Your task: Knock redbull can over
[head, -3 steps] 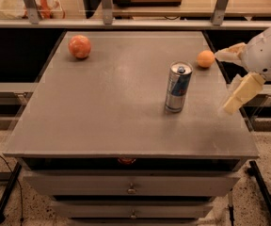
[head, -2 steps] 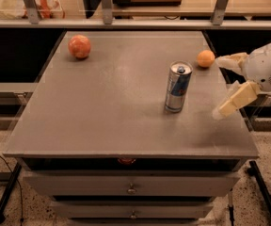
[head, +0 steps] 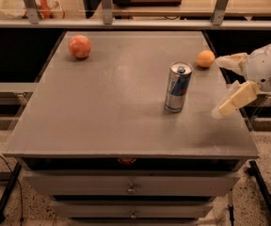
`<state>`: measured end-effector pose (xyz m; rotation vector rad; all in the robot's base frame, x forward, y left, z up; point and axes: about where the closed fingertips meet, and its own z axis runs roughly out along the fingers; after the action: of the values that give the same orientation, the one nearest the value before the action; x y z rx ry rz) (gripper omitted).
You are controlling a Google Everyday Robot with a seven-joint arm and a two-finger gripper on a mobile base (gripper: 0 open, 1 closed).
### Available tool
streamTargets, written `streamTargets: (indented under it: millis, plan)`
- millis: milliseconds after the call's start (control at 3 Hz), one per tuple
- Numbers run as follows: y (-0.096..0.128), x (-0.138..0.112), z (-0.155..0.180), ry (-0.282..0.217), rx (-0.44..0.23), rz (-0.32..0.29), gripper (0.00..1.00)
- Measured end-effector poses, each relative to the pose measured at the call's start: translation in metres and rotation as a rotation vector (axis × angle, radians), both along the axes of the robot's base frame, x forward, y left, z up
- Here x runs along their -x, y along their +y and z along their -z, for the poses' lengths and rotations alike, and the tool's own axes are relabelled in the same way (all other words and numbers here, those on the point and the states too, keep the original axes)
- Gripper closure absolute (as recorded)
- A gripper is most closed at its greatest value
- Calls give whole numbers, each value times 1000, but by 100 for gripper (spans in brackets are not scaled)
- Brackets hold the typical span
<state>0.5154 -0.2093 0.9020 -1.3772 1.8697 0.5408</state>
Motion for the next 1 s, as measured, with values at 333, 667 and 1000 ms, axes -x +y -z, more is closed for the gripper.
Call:
streamTargets:
  millis: [333, 667, 1000]
  plan:
    - [7, -8, 4, -35, -89, -26, 0]
    - [13, -17, 7, -91, -210, -52, 0]
    - [17, -23, 4, -142, -292, -71, 0]
